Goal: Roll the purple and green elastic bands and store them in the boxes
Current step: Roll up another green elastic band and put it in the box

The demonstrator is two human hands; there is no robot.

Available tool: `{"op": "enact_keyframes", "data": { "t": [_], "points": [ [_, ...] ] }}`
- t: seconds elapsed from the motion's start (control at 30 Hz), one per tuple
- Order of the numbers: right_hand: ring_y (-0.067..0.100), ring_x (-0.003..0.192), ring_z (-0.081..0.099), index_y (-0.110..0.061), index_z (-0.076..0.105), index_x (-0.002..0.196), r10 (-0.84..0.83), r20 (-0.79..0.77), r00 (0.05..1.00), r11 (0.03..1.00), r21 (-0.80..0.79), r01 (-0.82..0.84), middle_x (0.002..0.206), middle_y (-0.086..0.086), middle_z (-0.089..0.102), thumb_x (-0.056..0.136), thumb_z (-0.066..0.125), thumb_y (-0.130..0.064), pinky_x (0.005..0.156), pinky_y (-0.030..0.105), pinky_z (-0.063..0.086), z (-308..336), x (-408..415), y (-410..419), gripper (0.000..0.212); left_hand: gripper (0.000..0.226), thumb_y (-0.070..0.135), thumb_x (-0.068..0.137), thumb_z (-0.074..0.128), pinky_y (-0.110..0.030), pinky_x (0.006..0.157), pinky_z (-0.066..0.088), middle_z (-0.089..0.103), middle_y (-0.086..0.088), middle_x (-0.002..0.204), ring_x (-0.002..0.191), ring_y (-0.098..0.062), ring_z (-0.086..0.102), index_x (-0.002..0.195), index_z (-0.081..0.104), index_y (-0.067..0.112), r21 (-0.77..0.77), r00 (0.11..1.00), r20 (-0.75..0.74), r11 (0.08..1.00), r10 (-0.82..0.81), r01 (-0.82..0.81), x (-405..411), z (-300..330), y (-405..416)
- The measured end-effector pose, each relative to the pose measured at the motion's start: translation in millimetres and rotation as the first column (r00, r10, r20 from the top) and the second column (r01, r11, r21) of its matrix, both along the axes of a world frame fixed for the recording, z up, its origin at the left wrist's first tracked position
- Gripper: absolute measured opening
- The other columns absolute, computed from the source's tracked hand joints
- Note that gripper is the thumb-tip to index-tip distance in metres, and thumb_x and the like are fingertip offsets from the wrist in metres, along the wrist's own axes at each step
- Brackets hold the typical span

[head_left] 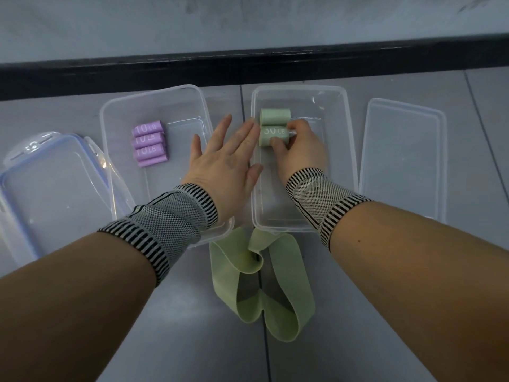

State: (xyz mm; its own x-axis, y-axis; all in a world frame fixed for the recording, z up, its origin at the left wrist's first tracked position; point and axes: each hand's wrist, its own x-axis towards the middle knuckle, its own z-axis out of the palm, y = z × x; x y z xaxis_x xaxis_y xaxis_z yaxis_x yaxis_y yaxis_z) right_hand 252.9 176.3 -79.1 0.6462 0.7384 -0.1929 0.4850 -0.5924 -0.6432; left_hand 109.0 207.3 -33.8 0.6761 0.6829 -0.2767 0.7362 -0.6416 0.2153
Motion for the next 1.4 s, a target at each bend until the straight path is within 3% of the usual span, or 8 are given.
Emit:
{"op": "enact_keyframes", "data": {
  "t": [0.33, 0.63, 0.8, 1.13, 1.4],
  "points": [
    [0.017, 0.089, 0.061, -0.018, 0.053, 0.113, -0.107, -0.066, 0.992, 0.994, 0.011, 0.108, 0.101, 0.0, 0.065, 0.09, 0.058, -0.032, 0.072, 0.027, 0.045, -0.9, -2.5, 1.9, 0.027, 0.063, 0.045, 0.095, 0.023, -0.058, 0.114, 0.001, -0.006, 0.014, 0.157, 0.144, -0.016, -0.015, 0.149, -0.004, 0.026, 0.009, 1.0, 0.014, 1.0, 0.004, -0.004, 0.3, -1.3, 0.5],
    [0.014, 0.092, 0.062, -0.017, 0.056, 0.112, -0.132, -0.093, 0.987, 0.991, 0.009, 0.133, 0.103, -0.002, 0.066, 0.088, 0.062, -0.033, 0.076, 0.026, 0.046, -1.8, -2.0, 4.6, 0.029, 0.063, 0.045, 0.096, 0.023, -0.058, 0.114, 0.001, -0.007, 0.014, 0.157, 0.143, -0.016, -0.016, 0.149, -0.005, 0.026, 0.012, 1.0, 0.01, 1.0, 0.0, 0.0, 0.2, -2.7, 0.8],
    [0.016, 0.094, 0.062, -0.017, 0.058, 0.113, -0.118, -0.075, 0.99, 0.993, 0.022, 0.119, 0.104, -0.002, 0.066, 0.088, 0.062, -0.033, 0.084, 0.034, 0.05, -4.0, -1.9, 6.2, 0.03, 0.063, 0.045, 0.096, 0.022, -0.058, 0.114, 0.001, -0.007, 0.014, 0.157, 0.143, -0.016, -0.016, 0.149, -0.005, 0.026, 0.009, 1.0, 0.011, 1.0, -0.001, 0.001, 0.0, -2.3, 1.2],
    [0.013, 0.093, 0.061, -0.019, 0.059, 0.114, -0.139, -0.129, 0.982, 0.99, 0.018, 0.142, 0.103, -0.004, 0.067, 0.088, 0.061, -0.036, 0.079, 0.026, 0.047, -3.9, -1.0, 3.6, 0.031, 0.063, 0.045, 0.096, 0.022, -0.058, 0.114, 0.002, -0.007, 0.014, 0.157, 0.143, -0.016, -0.017, 0.149, -0.004, 0.026, 0.008, 1.0, -0.004, 1.0, -0.002, 0.002, 0.3, -1.1, 0.6],
    [0.015, 0.094, 0.061, -0.018, 0.061, 0.115, -0.134, -0.131, 0.982, 0.988, 0.062, 0.142, 0.104, -0.001, 0.066, 0.087, 0.059, -0.039, 0.085, 0.035, 0.051, -9.2, -1.4, 4.9, 0.035, 0.063, 0.045, 0.096, 0.021, -0.058, 0.114, 0.002, -0.008, 0.014, 0.157, 0.143, -0.017, -0.016, 0.149, -0.005, 0.025, 0.012, 1.0, 0.0, 1.0, -0.007, 0.007, 0.1, -1.9, 0.4]
  ]
}}
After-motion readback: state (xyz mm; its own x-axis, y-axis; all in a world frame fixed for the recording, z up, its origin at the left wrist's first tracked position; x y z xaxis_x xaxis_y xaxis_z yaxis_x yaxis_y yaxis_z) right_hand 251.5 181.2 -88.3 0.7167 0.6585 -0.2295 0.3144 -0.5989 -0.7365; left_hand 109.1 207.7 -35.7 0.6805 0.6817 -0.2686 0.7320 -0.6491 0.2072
